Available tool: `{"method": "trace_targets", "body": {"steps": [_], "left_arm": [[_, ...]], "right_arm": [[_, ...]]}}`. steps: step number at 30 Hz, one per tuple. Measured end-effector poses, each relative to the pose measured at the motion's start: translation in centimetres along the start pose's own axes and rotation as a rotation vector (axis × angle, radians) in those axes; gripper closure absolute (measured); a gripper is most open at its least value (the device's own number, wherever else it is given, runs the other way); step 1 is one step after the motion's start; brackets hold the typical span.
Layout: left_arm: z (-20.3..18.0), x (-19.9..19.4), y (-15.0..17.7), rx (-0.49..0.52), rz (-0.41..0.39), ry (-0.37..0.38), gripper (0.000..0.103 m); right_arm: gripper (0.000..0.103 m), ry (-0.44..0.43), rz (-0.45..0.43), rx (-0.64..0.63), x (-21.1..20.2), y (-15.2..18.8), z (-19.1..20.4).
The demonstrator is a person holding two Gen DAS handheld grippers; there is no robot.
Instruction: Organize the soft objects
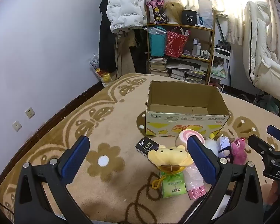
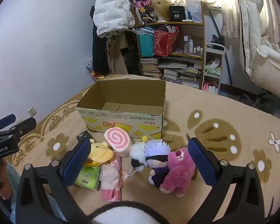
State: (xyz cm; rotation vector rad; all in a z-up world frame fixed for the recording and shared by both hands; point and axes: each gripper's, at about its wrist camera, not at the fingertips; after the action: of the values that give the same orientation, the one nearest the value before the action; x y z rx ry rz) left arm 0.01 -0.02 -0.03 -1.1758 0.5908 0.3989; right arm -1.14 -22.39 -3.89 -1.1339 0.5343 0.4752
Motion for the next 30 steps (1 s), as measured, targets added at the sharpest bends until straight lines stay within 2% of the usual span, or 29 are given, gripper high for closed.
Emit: {"method": "trace_targets", "body": {"steps": [30], "left_arm": [[1.0, 0.4, -0.1, -0.012, 0.020, -0.002, 0.000]], "right_arm": [[0.000, -0.001, -0.004, 0.017, -0.5, -0.6, -0.7]]}}
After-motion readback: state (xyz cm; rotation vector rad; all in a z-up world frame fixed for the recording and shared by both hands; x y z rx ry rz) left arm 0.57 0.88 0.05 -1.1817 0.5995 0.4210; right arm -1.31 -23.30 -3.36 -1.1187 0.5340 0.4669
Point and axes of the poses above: each gripper's, at about its wrist camera, not at the fingertips, and x roughly the way its jaws point, z to its left, y to its underside, and after that the axes turned 14 degrees about x, right-handed
